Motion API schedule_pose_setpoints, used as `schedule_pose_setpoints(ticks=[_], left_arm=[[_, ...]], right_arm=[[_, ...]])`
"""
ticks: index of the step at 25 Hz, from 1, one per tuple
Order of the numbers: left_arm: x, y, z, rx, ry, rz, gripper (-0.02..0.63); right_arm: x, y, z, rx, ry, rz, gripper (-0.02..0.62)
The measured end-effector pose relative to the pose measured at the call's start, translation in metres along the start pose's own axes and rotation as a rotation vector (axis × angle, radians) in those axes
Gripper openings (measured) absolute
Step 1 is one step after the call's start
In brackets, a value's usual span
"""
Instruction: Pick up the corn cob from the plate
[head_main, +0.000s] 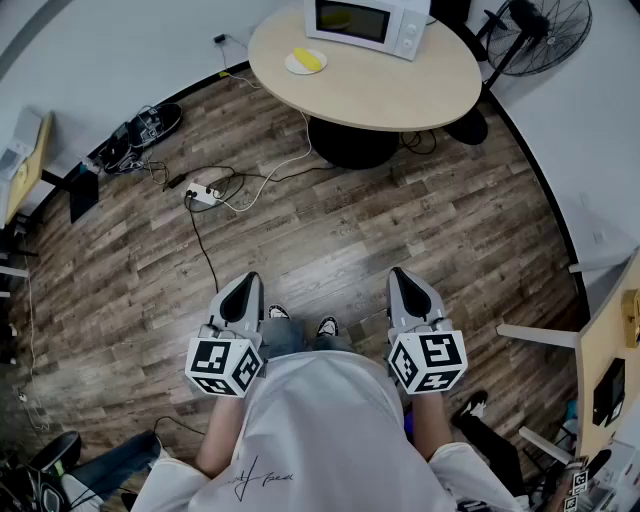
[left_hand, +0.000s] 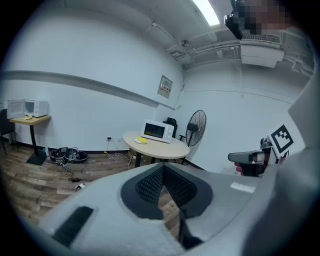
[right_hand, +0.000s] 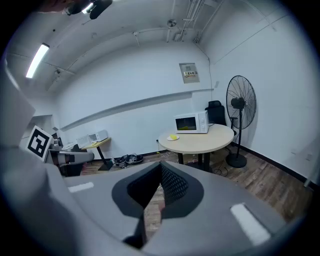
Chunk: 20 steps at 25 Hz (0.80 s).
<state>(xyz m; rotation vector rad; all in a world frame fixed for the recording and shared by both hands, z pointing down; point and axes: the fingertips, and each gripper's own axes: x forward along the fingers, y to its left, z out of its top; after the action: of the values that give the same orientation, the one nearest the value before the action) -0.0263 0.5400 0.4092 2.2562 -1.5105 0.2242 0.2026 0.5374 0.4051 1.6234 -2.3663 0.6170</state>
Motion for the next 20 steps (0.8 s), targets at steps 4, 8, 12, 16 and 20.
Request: schedule_pose_setpoints(ticks=[4, 8, 12, 16, 20], left_arm=[[0.006, -0.001, -0.001, 0.001, -0.004, -0.001, -0.009], [0.005, -0.004, 0.002, 0.003, -0.016, 0.0, -0.009], [0.003, -0.003, 0.003, 0.003, -0.014, 0.005, -0.009], [0.005, 0.006, 0.002, -0.002, -0.012, 0.013, -0.009], [0.014, 0.011, 0.002, -0.011, -0.004, -0.002, -0.009]], right_arm=[[0.005, -0.005, -0.002, -0.028, 0.016, 0.004, -0.003], [0.007, -0.009, -0.009, -0.051, 0.035, 0.003, -0.003], [0.007, -0.012, -0.008, 0.004, 0.016, 0.014, -0.003], [0.013, -0.001, -0.002, 0.028, -0.018, 0.084, 0.011], [0.02, 0.003, 0.0, 0.086, -0.021, 0.122, 0.012]])
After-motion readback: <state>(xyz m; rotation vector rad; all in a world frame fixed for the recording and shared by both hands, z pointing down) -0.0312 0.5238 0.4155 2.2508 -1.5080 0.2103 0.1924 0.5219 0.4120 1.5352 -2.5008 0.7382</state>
